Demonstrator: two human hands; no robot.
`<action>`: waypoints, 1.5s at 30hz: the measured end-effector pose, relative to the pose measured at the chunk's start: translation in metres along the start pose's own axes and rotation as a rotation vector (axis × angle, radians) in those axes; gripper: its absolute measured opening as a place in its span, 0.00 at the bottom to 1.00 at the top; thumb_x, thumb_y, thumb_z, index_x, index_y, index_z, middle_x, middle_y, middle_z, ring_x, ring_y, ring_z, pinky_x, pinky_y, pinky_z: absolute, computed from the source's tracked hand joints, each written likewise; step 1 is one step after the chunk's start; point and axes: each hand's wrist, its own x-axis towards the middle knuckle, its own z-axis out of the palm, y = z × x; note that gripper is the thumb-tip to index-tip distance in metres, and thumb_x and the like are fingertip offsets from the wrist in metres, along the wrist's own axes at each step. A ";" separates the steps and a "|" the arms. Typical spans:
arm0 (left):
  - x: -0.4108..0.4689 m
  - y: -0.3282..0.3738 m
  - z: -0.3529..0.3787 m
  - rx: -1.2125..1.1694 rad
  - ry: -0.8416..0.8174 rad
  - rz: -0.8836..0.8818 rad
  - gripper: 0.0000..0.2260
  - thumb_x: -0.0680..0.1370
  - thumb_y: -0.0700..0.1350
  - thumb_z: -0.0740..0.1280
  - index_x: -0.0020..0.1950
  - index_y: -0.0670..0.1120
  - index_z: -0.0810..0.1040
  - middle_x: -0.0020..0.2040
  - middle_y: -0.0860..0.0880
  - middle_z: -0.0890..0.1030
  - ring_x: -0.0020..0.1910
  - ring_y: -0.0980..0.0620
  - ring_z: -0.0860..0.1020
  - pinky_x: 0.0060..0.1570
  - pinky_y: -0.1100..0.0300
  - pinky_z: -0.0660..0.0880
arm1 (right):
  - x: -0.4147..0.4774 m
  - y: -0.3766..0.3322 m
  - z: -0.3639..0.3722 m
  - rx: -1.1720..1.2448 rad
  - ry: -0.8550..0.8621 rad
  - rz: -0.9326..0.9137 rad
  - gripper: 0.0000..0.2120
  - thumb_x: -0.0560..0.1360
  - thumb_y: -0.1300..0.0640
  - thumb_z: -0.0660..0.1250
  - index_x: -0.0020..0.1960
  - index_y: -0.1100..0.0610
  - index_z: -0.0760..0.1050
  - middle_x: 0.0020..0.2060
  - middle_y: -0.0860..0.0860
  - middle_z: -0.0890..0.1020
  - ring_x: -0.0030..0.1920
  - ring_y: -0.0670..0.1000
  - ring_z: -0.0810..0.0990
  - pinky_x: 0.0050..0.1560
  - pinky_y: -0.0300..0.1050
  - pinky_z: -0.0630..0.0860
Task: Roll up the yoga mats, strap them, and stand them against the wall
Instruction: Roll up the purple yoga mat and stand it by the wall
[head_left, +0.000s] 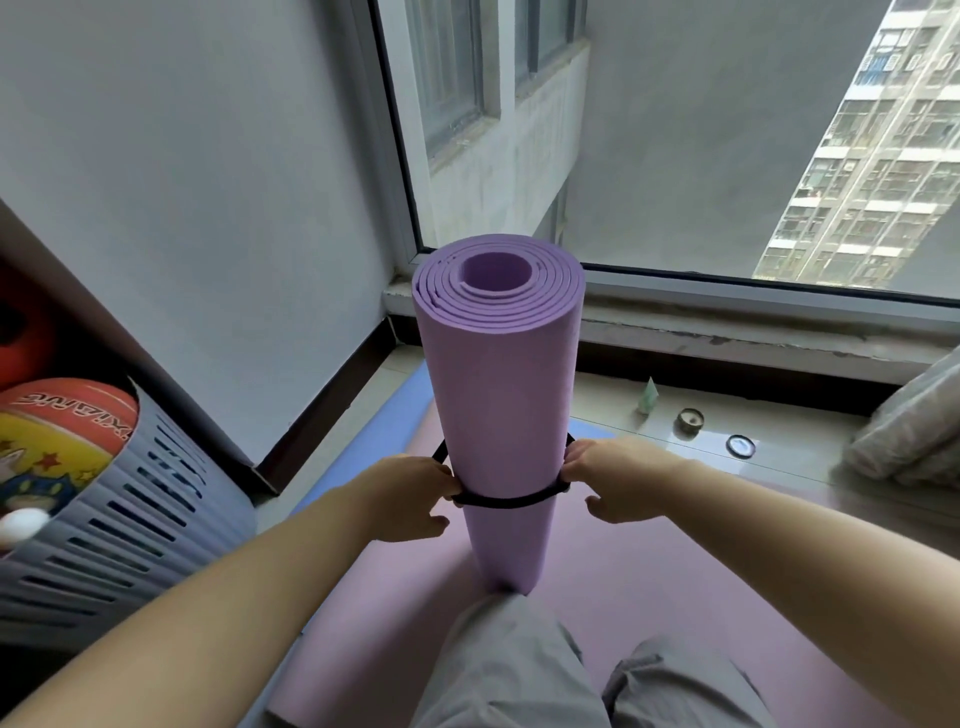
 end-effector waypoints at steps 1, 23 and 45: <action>0.000 -0.001 0.000 -0.052 0.021 0.003 0.14 0.78 0.51 0.64 0.63 0.54 0.76 0.60 0.59 0.77 0.54 0.55 0.75 0.50 0.62 0.69 | -0.002 0.000 -0.001 0.003 0.026 -0.023 0.17 0.74 0.58 0.63 0.63 0.52 0.74 0.60 0.46 0.74 0.61 0.51 0.73 0.49 0.44 0.73; -0.006 -0.002 -0.007 -0.570 -0.043 -0.133 0.15 0.76 0.42 0.67 0.60 0.58 0.77 0.61 0.61 0.71 0.63 0.59 0.58 0.60 0.64 0.60 | -0.014 -0.001 -0.007 0.355 0.152 -0.038 0.22 0.68 0.63 0.63 0.59 0.49 0.78 0.59 0.45 0.76 0.61 0.47 0.71 0.61 0.48 0.71; -0.019 0.021 -0.028 -0.390 0.406 -0.134 0.10 0.77 0.44 0.66 0.55 0.56 0.80 0.54 0.62 0.79 0.53 0.59 0.77 0.57 0.62 0.71 | -0.060 -0.065 -0.146 0.364 0.762 0.194 0.32 0.63 0.46 0.77 0.63 0.51 0.69 0.74 0.53 0.56 0.73 0.57 0.58 0.71 0.50 0.62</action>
